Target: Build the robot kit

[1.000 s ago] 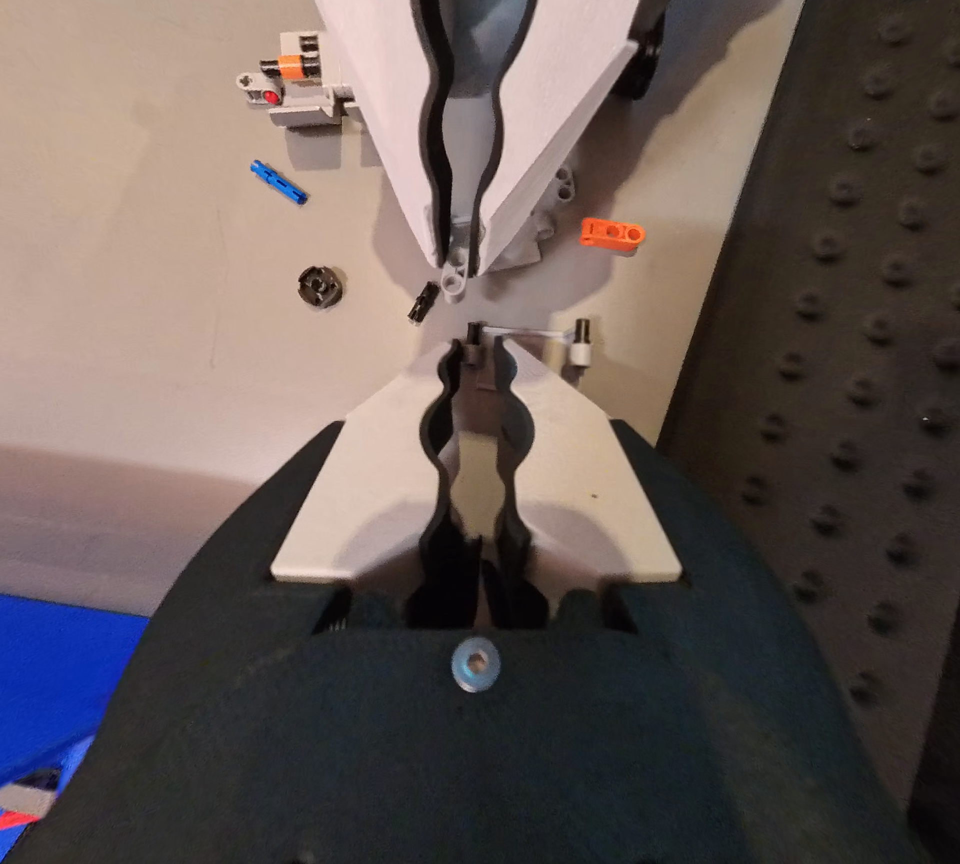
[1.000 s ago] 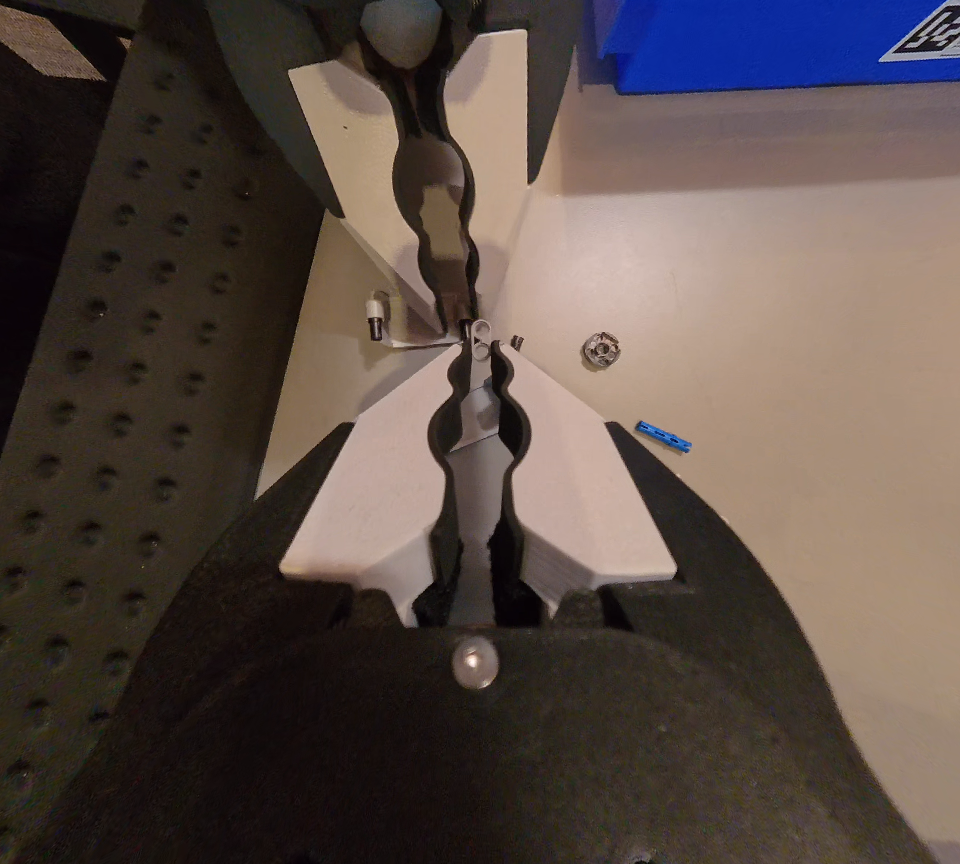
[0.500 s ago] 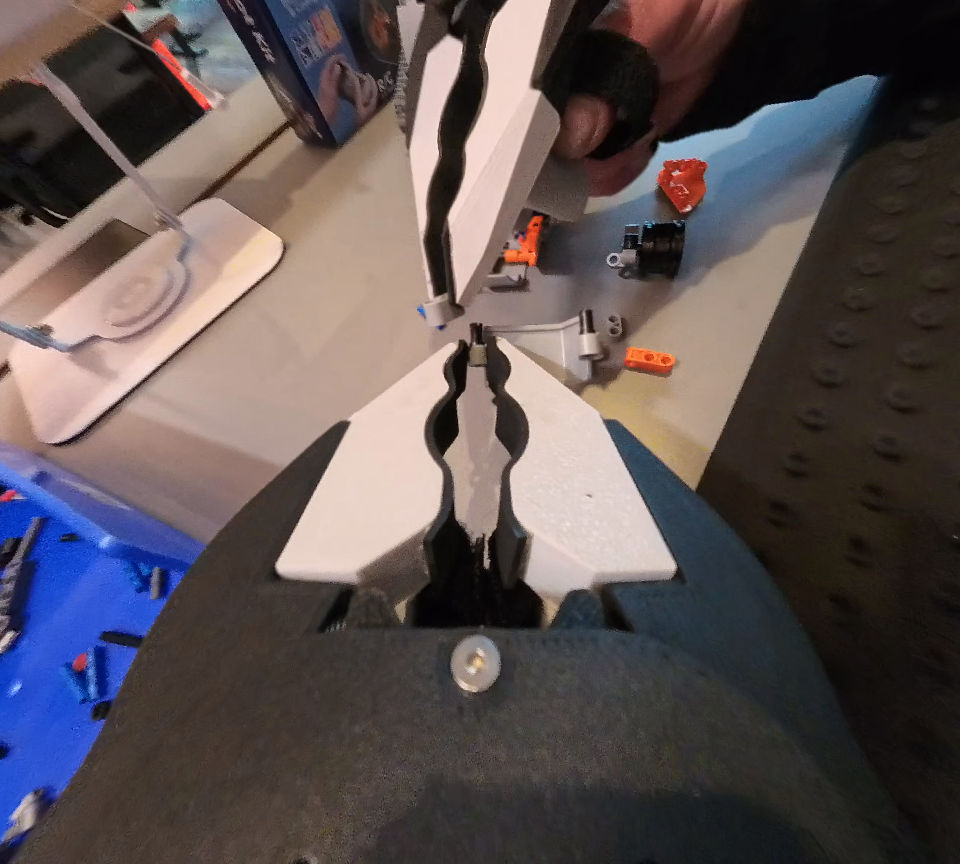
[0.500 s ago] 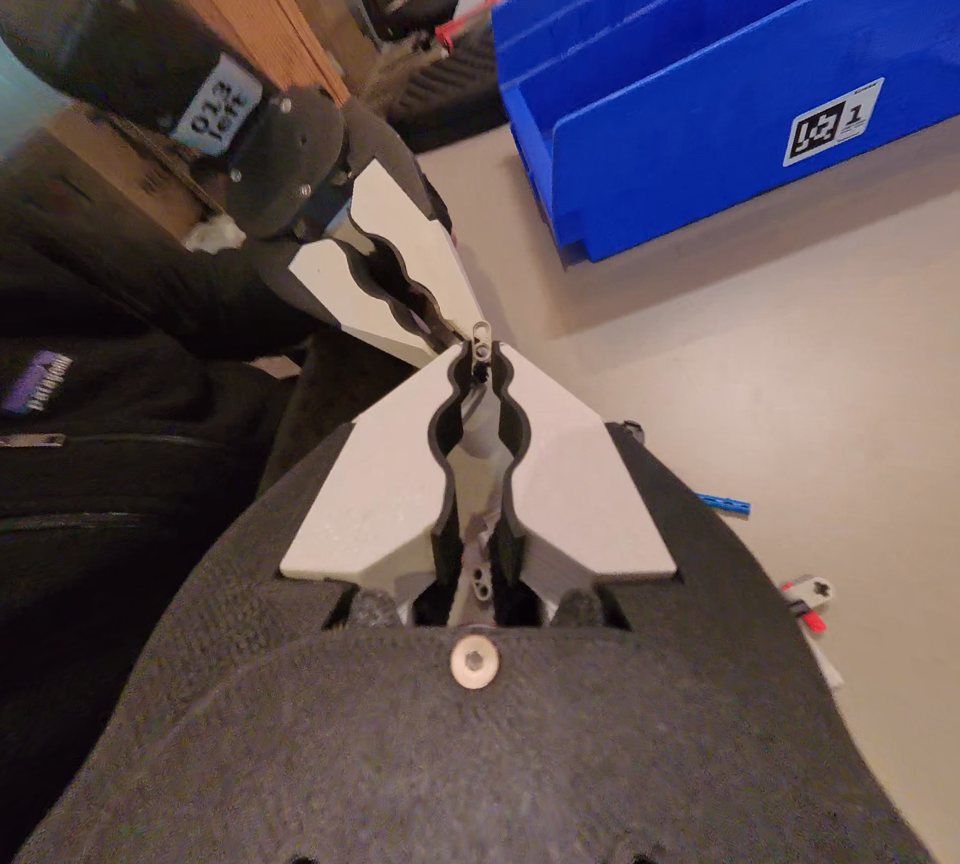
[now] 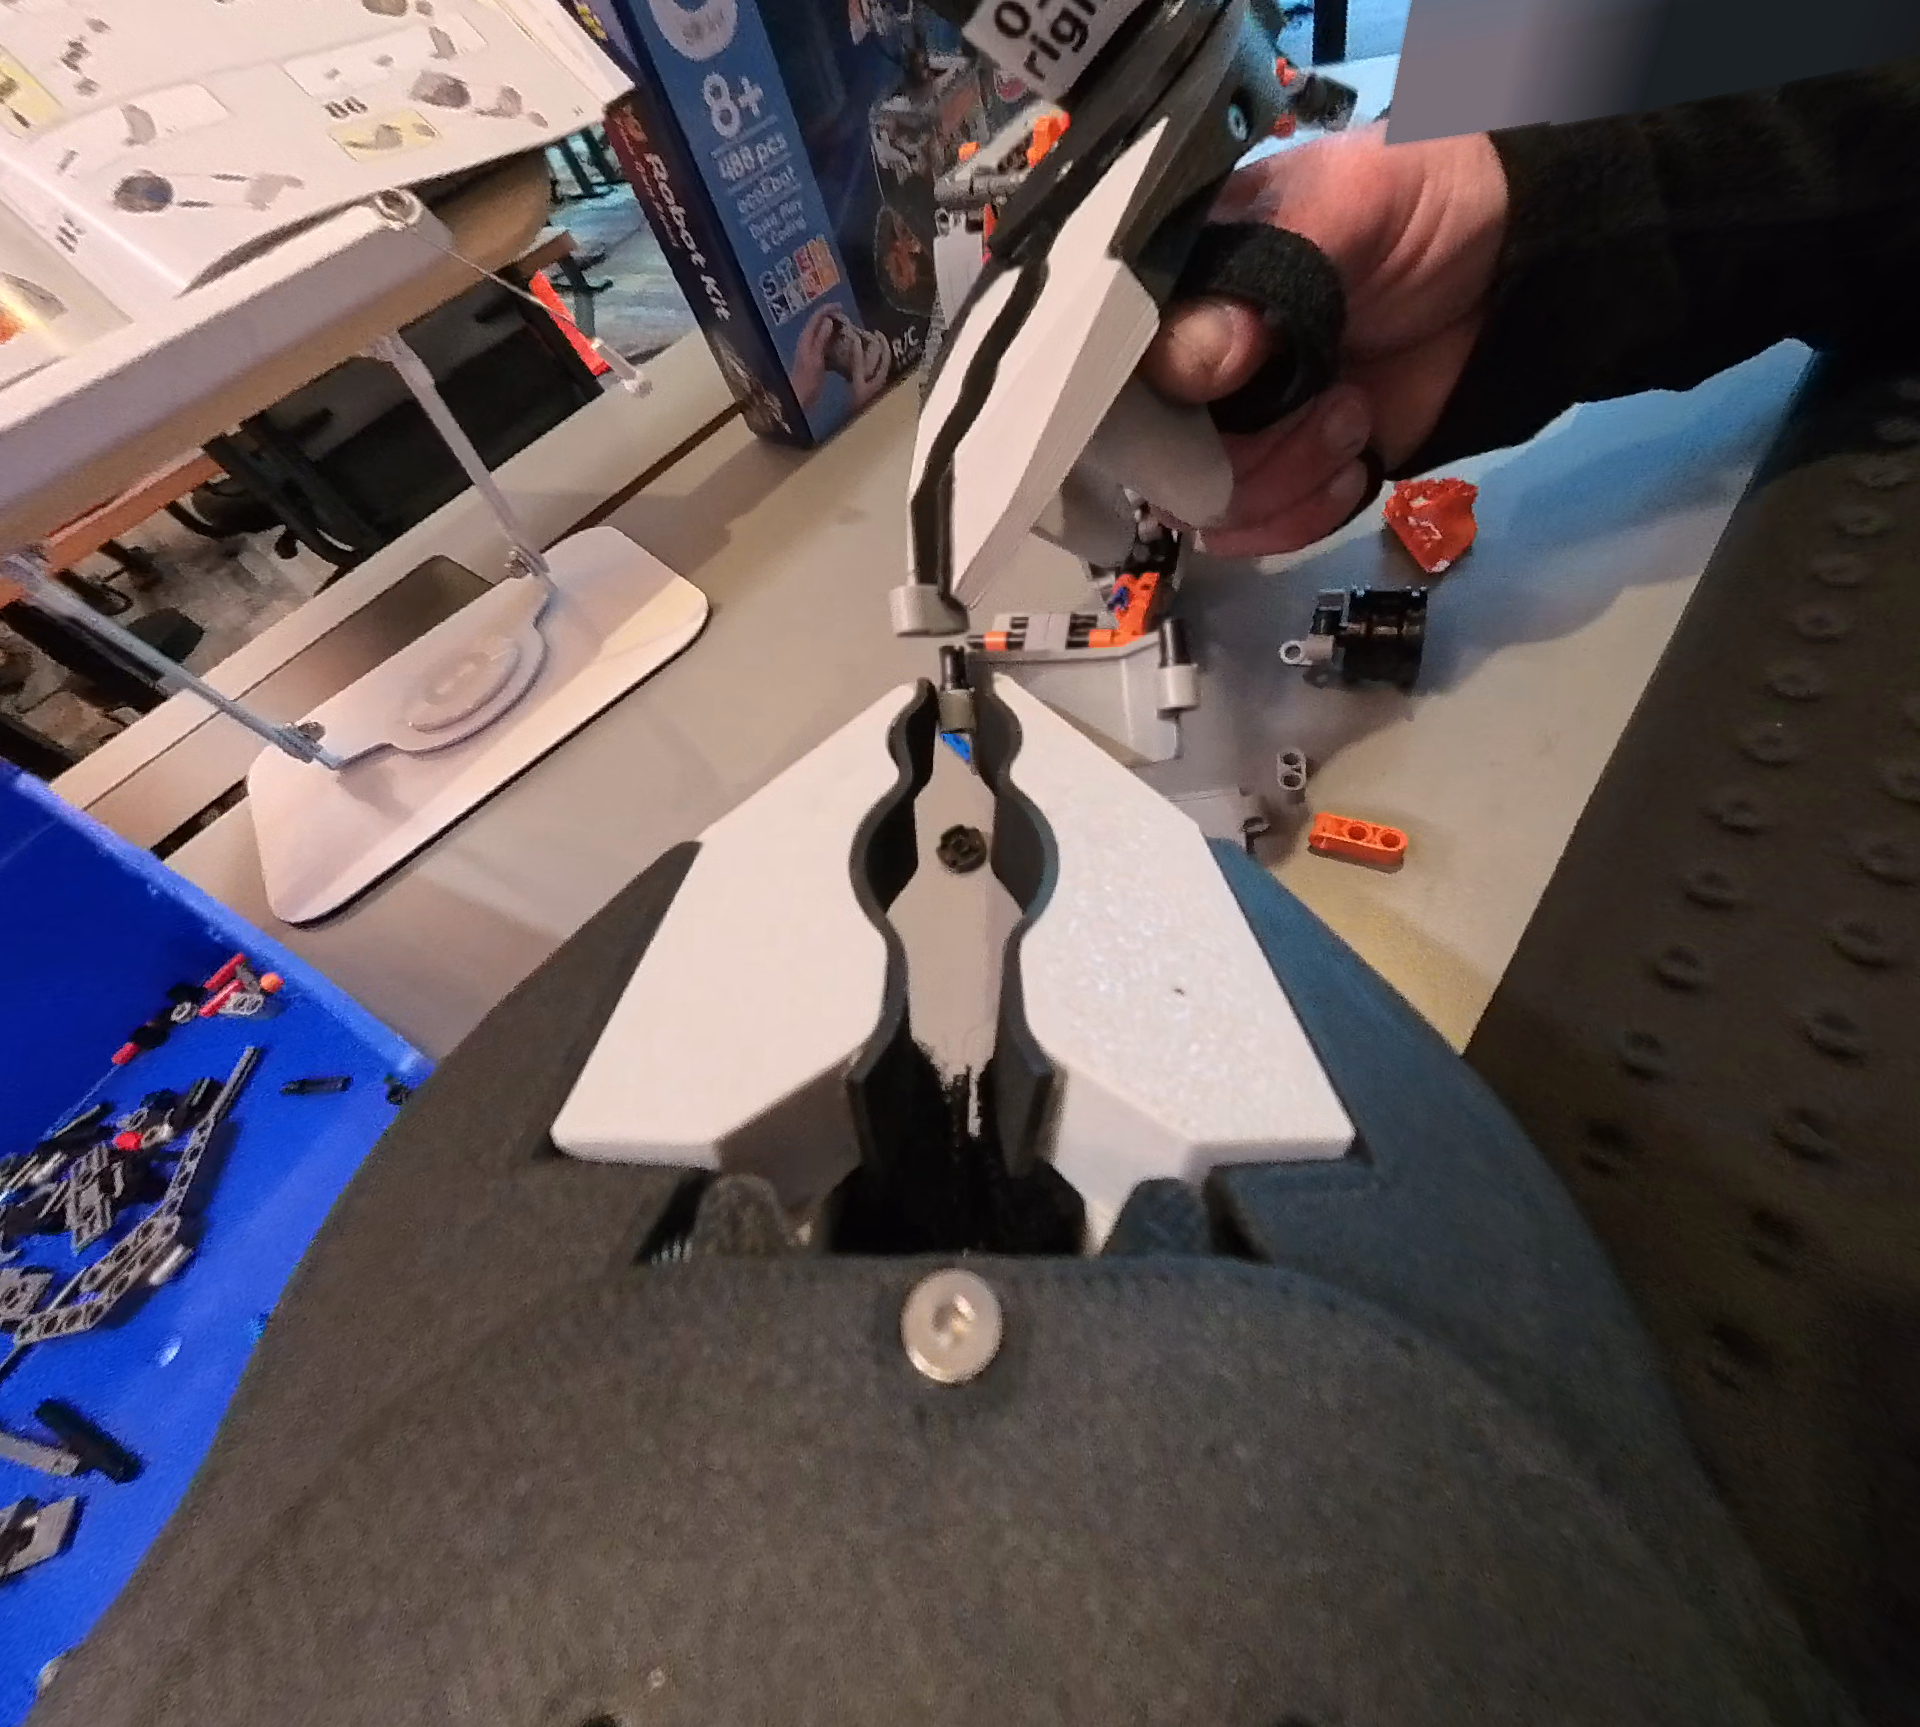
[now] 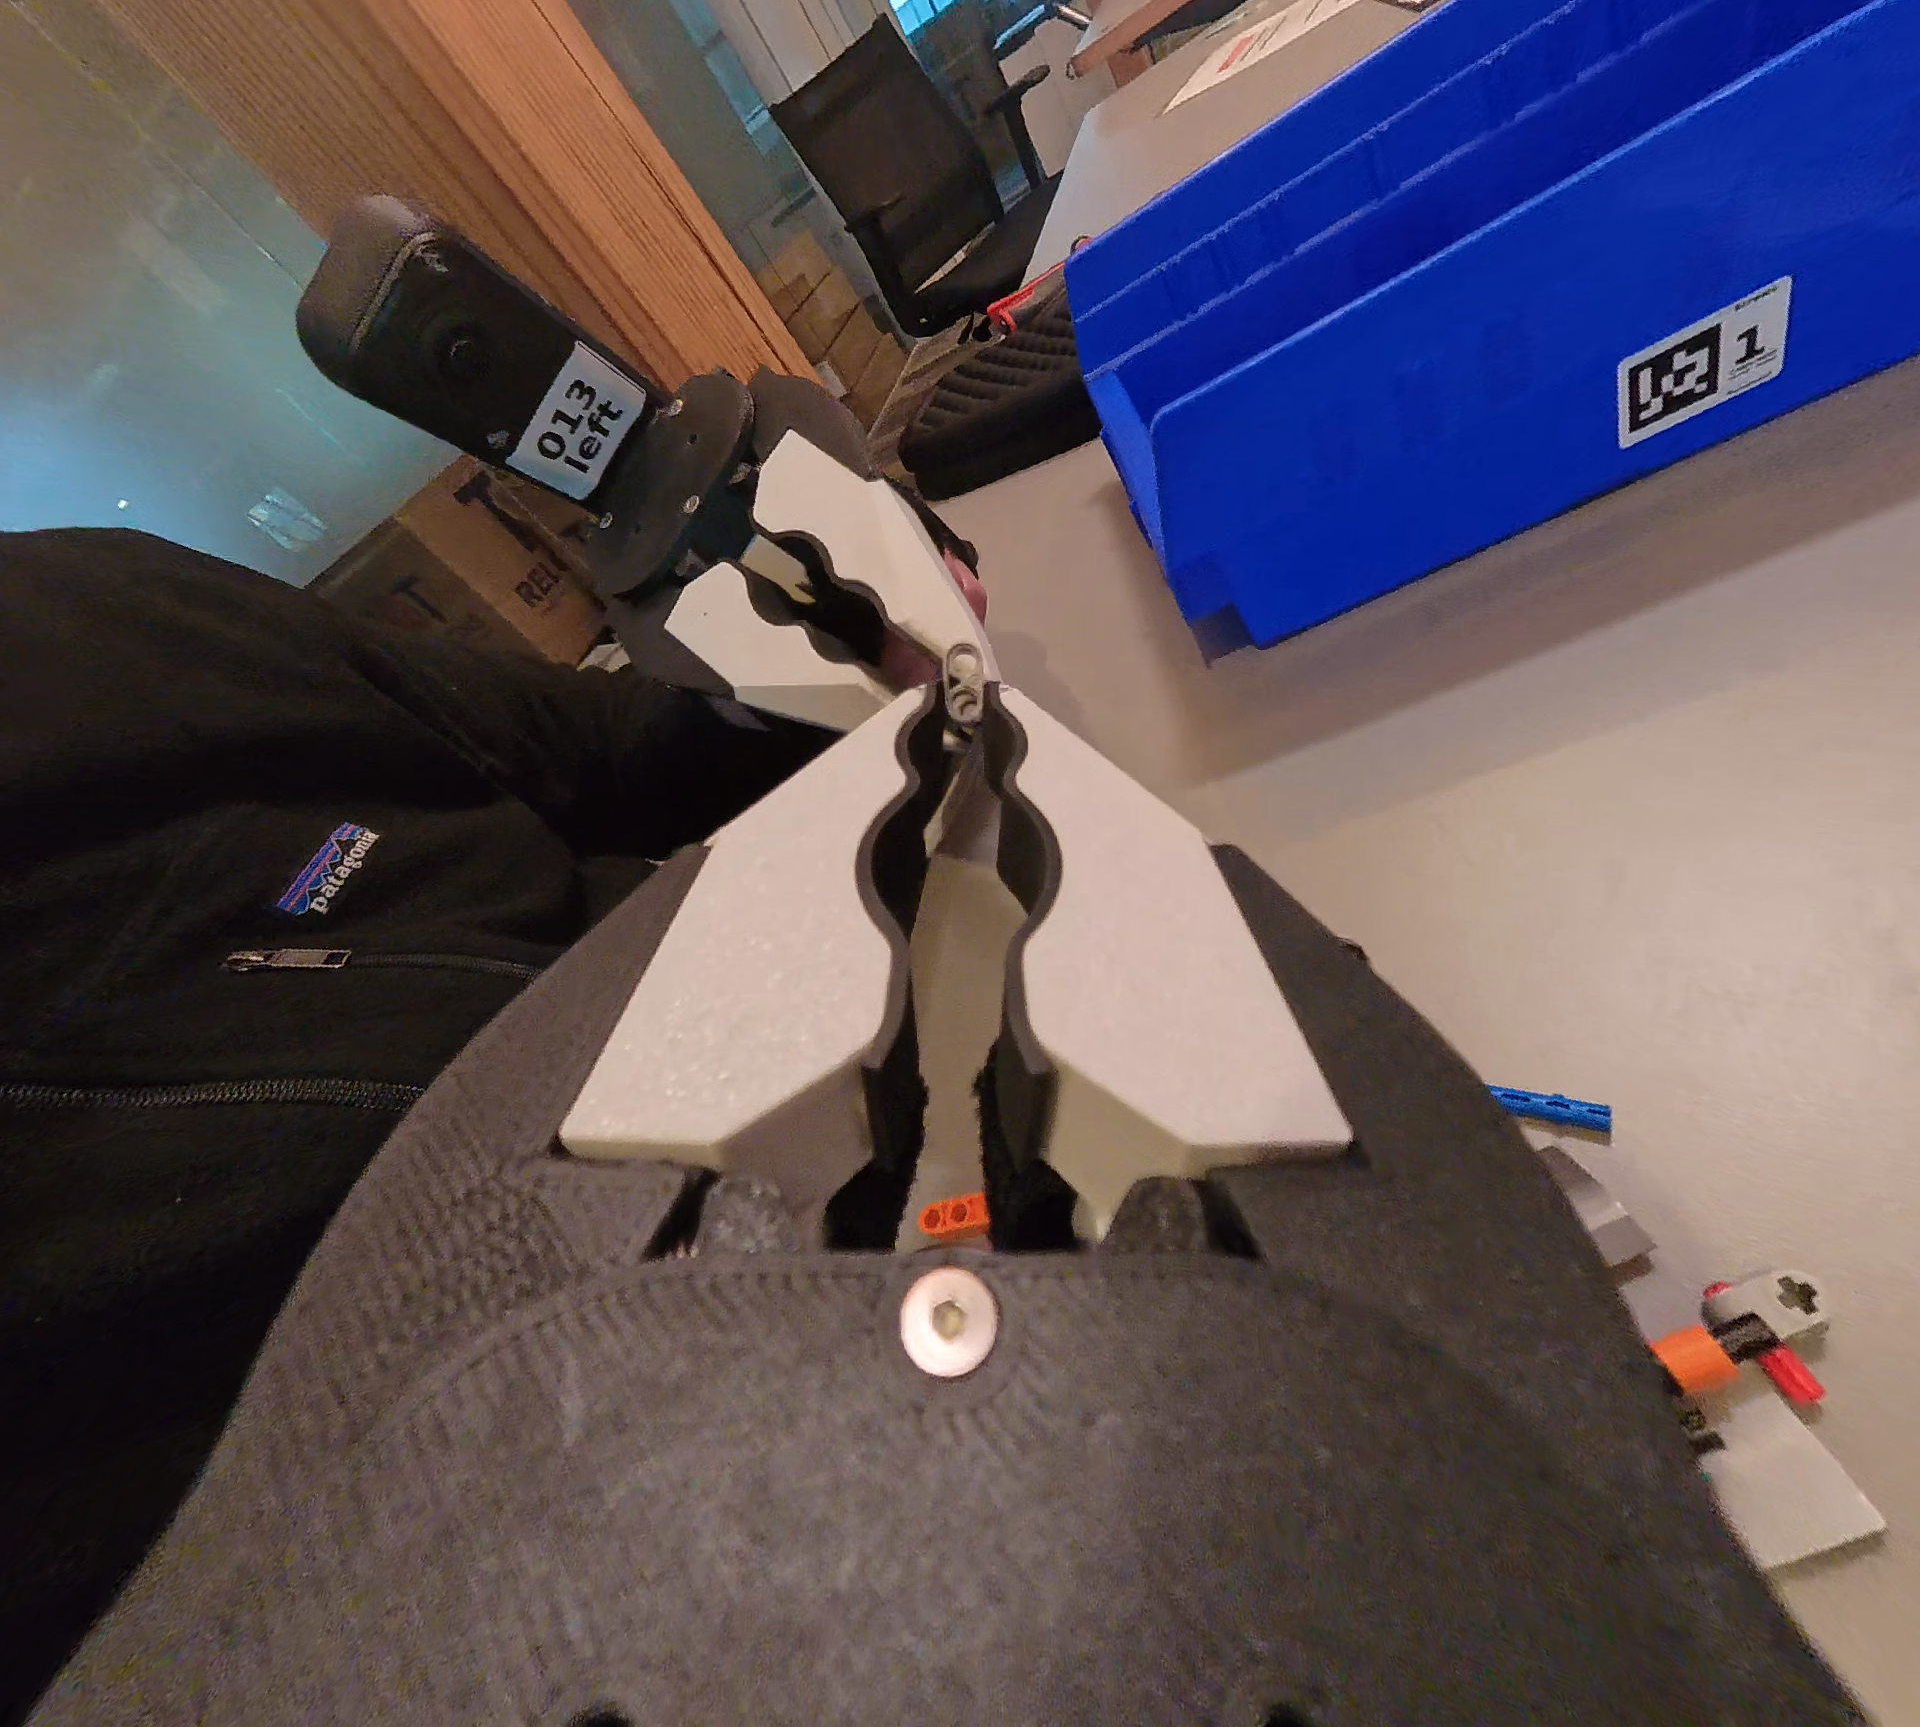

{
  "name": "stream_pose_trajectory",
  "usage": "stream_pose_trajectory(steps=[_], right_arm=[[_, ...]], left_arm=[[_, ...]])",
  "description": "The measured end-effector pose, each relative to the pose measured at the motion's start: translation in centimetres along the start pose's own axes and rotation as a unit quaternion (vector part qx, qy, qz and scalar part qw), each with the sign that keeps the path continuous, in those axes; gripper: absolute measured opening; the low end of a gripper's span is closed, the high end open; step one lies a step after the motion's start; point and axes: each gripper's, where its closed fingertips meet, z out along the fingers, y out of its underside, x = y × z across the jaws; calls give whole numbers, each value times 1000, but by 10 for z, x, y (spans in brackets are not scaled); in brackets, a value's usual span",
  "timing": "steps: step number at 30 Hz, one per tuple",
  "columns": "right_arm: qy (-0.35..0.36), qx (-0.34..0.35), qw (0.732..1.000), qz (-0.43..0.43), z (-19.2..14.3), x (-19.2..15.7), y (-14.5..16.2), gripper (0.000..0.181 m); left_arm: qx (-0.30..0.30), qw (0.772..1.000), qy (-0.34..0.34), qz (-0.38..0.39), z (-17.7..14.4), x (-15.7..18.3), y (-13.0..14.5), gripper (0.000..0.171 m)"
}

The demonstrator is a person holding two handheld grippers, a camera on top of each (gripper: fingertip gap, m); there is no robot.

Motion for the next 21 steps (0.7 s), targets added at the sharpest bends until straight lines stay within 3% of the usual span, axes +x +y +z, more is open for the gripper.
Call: stream_pose_trajectory(steps=[21], right_arm=[[43,3,995,-94,4,-5,-3,3]], left_arm=[[5,998,-43,39,-4,-2,-8,3]])
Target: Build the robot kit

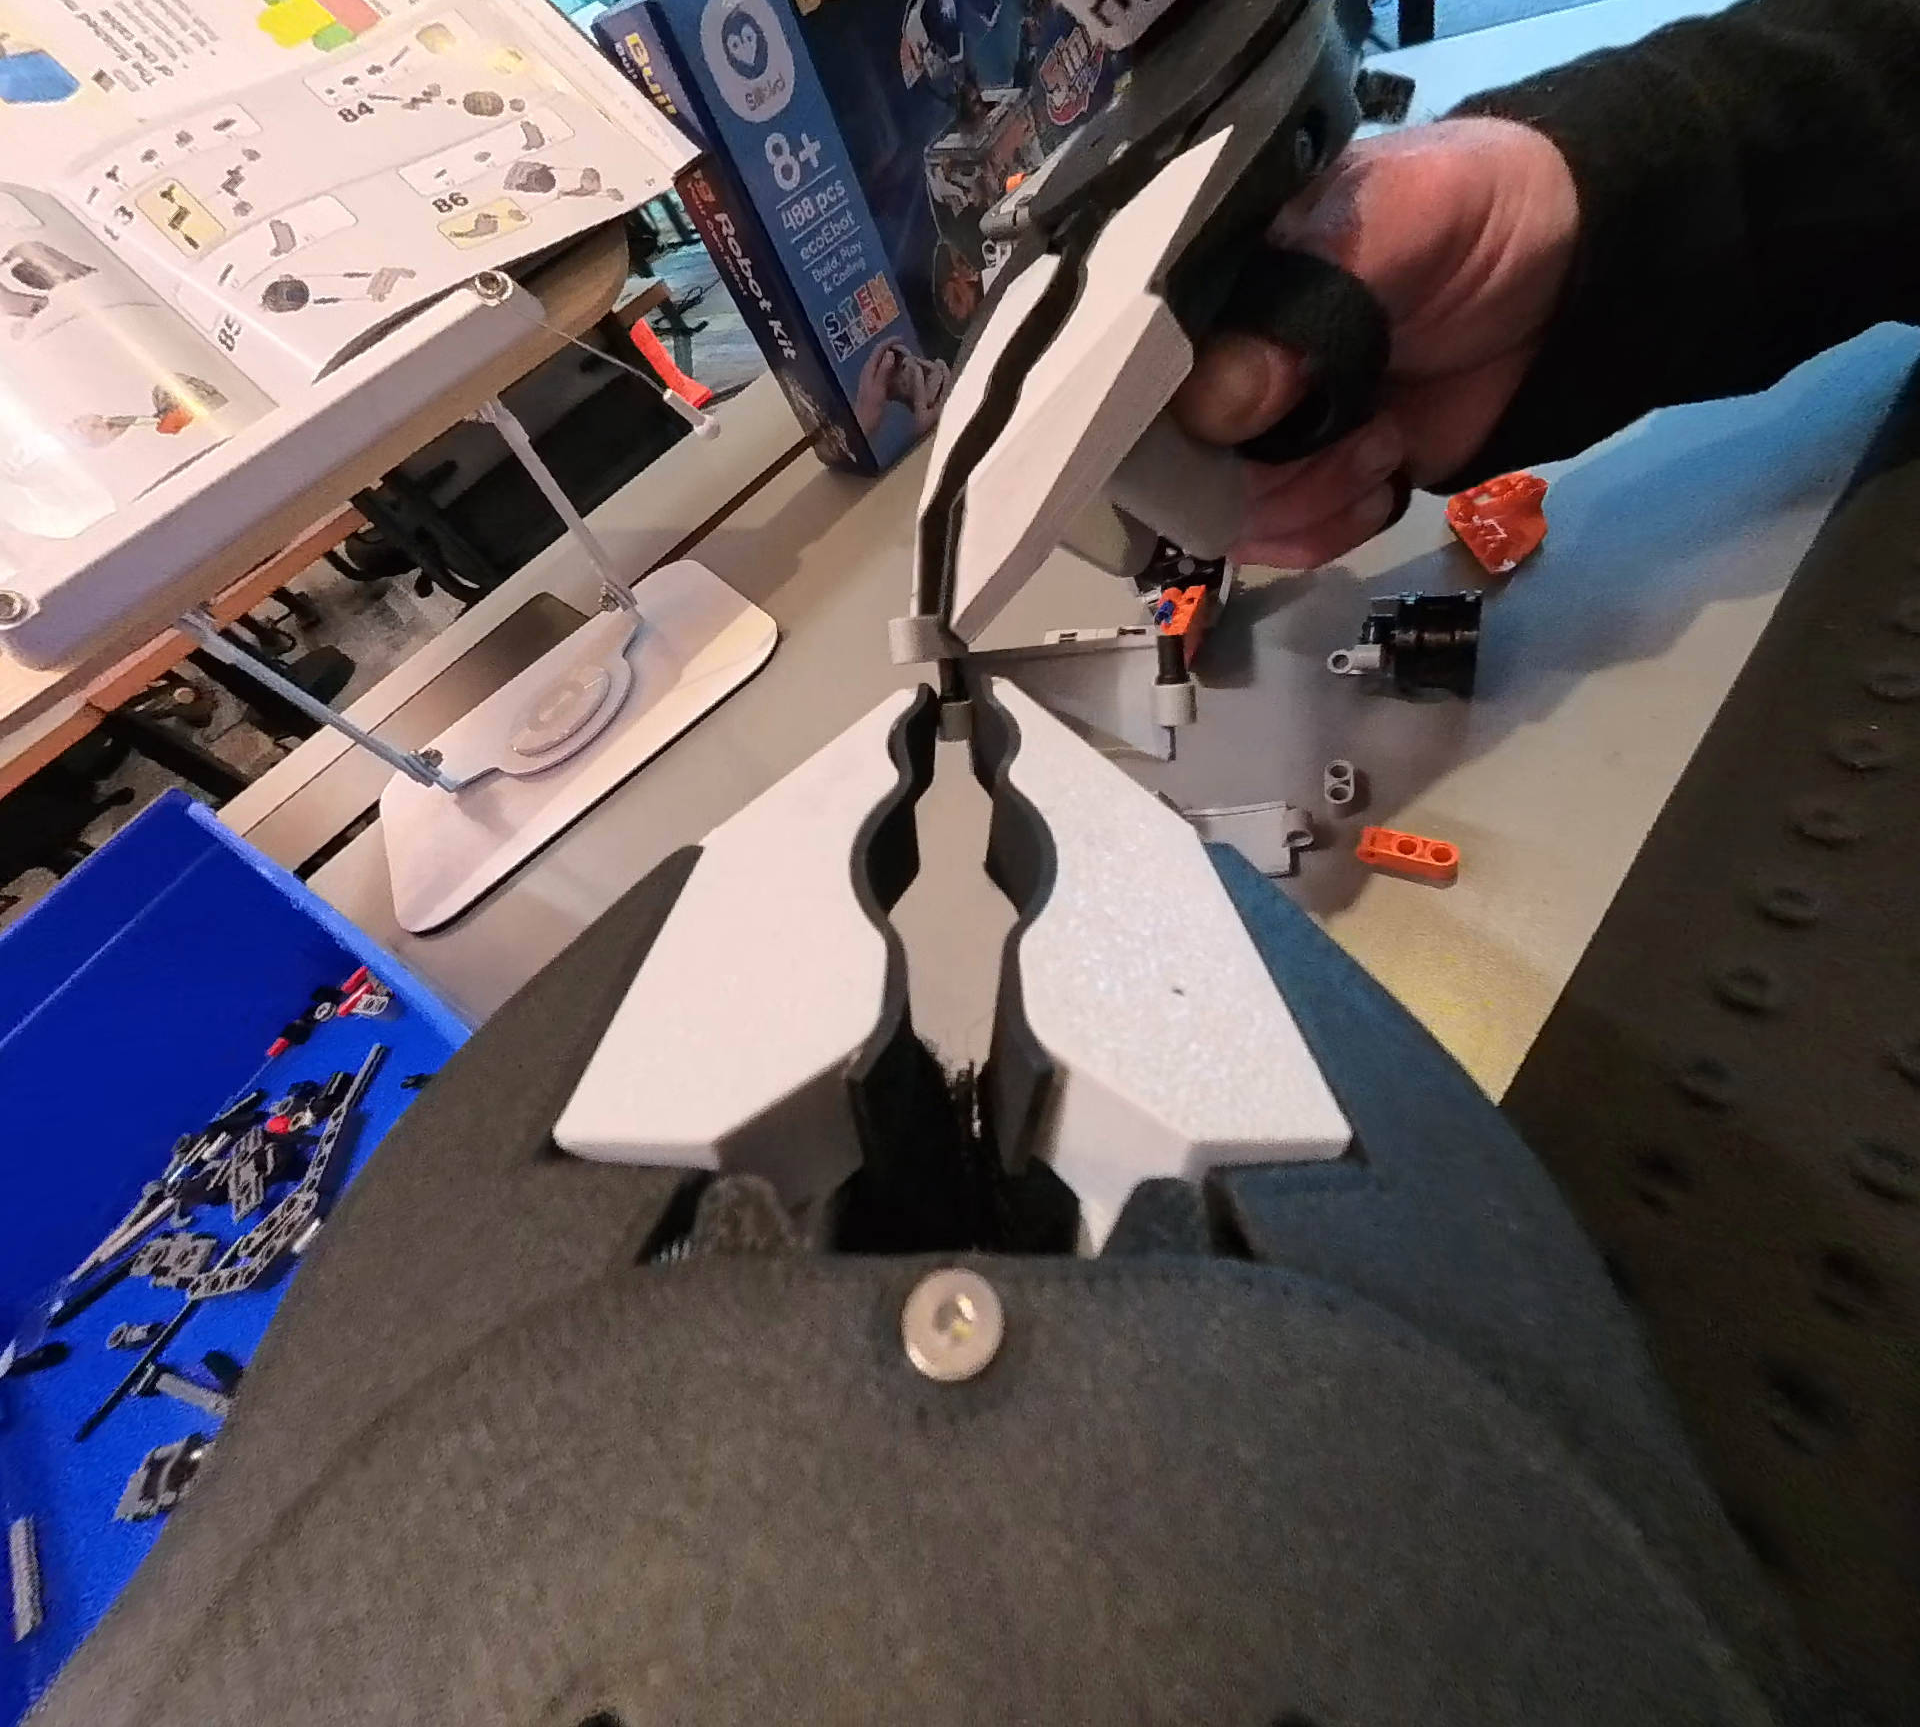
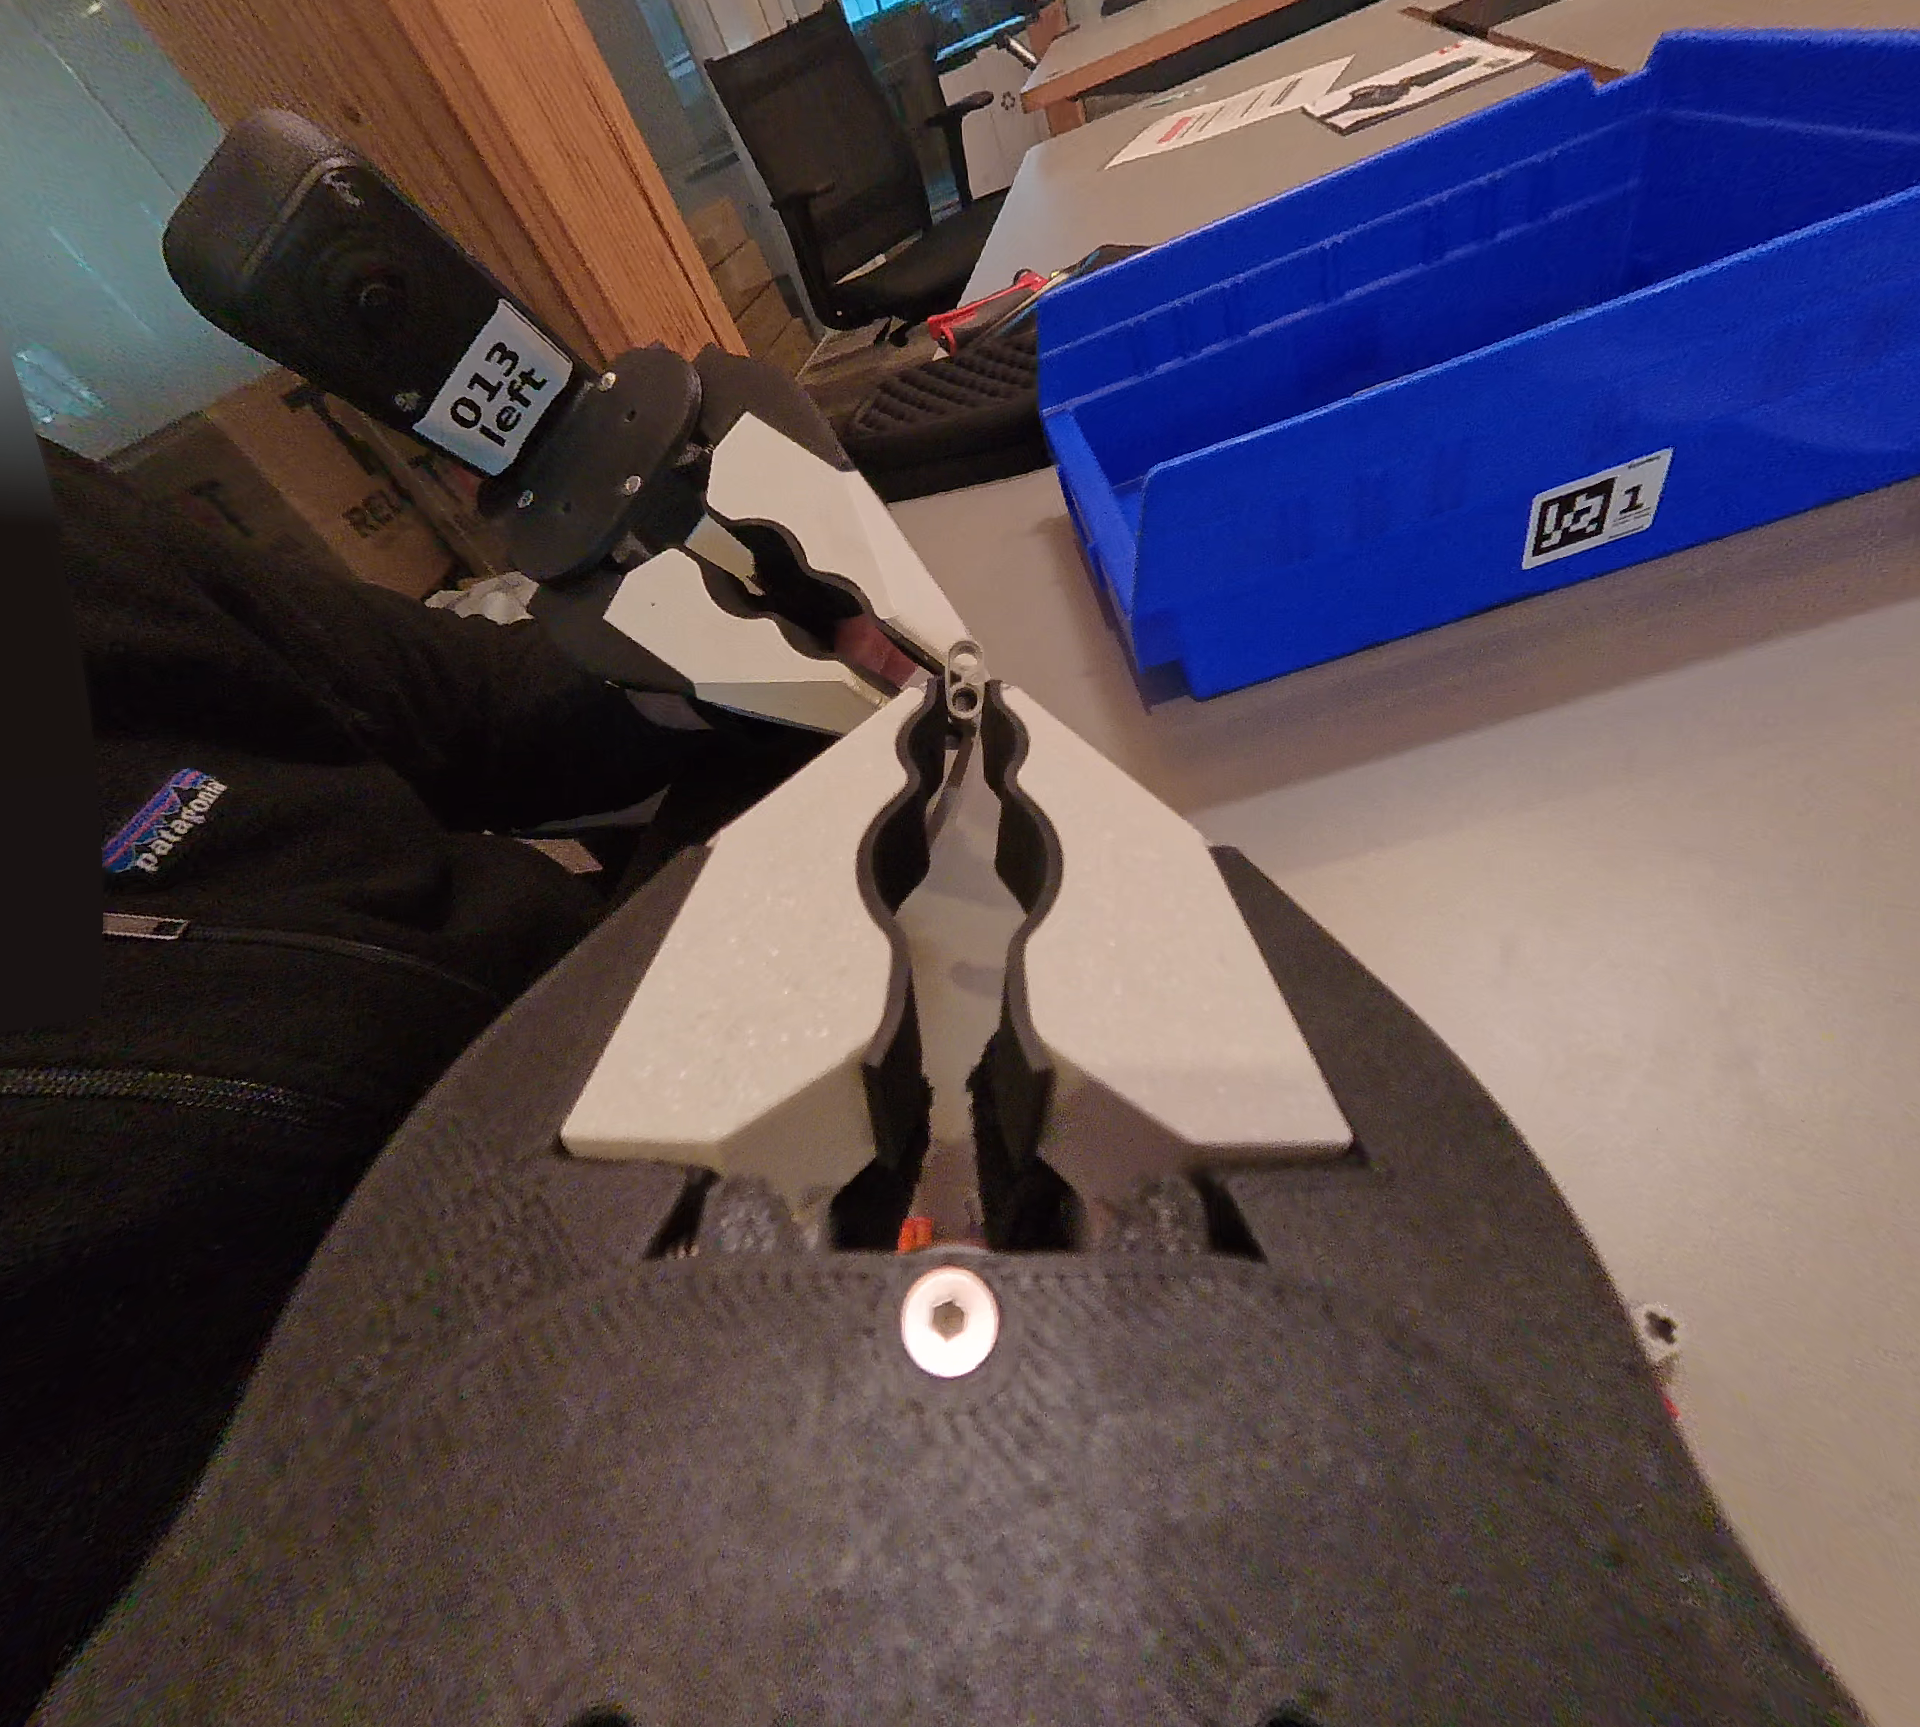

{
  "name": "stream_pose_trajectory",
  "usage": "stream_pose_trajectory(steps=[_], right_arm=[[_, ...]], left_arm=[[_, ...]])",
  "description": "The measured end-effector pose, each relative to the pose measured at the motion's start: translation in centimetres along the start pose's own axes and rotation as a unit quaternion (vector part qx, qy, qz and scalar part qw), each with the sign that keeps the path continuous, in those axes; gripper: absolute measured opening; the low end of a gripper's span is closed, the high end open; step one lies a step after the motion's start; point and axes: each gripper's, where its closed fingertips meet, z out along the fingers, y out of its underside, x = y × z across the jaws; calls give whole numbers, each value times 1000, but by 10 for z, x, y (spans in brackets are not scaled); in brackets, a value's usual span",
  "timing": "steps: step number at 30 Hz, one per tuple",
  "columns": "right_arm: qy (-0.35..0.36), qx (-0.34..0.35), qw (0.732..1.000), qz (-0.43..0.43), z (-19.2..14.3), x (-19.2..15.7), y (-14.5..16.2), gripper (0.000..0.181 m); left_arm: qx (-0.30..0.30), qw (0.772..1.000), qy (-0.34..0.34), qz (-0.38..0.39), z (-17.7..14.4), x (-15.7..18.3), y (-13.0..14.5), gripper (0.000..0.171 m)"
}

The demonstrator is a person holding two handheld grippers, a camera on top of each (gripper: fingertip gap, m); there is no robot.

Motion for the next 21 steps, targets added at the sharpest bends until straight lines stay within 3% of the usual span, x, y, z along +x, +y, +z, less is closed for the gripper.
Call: stream_pose_trajectory(steps=[11,21], right_arm=[[47,-63,995,-64,2,3,11,3],[37,-123,992,-17,2,14,36,4]], left_arm=[[-30,999,1,34,6,7,6,0],[-78,995,55,32,13,22,33,1]])
